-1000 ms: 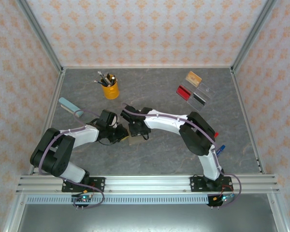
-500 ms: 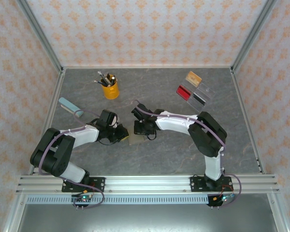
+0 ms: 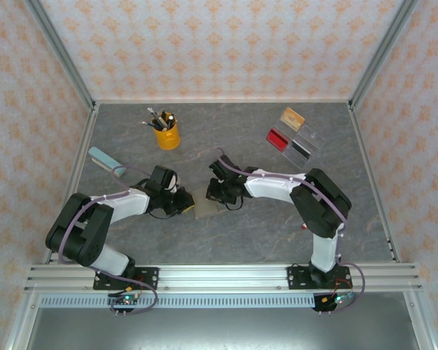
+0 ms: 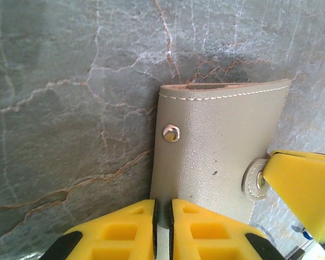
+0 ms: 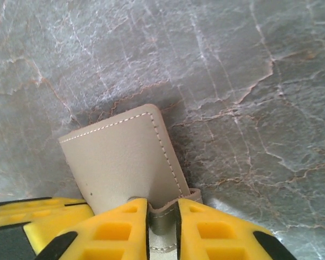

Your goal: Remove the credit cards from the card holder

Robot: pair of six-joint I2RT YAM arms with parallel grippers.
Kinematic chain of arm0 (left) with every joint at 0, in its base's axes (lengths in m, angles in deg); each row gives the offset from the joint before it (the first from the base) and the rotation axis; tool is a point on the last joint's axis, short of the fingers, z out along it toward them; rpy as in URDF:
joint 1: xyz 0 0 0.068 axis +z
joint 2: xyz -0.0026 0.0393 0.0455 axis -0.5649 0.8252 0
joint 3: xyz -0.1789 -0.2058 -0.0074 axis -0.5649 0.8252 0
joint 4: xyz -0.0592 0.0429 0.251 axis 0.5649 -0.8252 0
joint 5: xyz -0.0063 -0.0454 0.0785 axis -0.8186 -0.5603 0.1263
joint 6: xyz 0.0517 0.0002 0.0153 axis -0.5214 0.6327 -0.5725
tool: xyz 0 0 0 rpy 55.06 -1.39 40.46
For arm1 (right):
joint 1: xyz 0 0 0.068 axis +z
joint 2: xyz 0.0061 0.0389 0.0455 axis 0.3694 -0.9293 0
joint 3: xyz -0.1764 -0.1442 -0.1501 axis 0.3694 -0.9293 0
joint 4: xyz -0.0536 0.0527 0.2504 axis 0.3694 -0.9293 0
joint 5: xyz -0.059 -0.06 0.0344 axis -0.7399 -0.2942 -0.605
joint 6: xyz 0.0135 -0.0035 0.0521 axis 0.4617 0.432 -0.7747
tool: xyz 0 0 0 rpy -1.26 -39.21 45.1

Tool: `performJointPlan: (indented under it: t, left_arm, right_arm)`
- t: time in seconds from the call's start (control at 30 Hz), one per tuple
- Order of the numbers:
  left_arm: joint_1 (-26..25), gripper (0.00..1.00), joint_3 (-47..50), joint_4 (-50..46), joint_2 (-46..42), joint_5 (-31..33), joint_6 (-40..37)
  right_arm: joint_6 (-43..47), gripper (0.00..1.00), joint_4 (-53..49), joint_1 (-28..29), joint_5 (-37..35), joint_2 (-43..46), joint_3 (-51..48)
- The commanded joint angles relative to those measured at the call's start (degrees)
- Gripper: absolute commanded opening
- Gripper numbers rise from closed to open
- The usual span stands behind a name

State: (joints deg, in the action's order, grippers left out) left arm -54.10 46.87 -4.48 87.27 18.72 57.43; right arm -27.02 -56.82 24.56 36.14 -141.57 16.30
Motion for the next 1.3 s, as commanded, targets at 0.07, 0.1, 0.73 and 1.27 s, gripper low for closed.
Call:
performJointPlan:
  t: [0.07,0.1,0.73,1.27]
  left_arm:
    - [0.19,0.15,0.95,-3.55,0.11,0.35,0.15]
    - [0.19,0.15,0.86,-3.77,-0.37,0.42,0.15]
    - [0.26,0.42,2.54,10.10,0.49,-8.09,4.98]
    - [0.19,0.26,4.40,26.62,2.67,-15.12,9.04]
  right_arm:
    - [-1.98,0.18,-0.92,-0.95,-1.64,0.04,-1.30]
    - [-0.86,0.19,-2.39,-0.89,-2.85,0.20,-0.72]
    - [8.84,0.27,-9.86,0.17,-1.94,-0.43,2.71]
    - [6.86,0.24,-4.49,-0.97,3.98,-1.44,0.00]
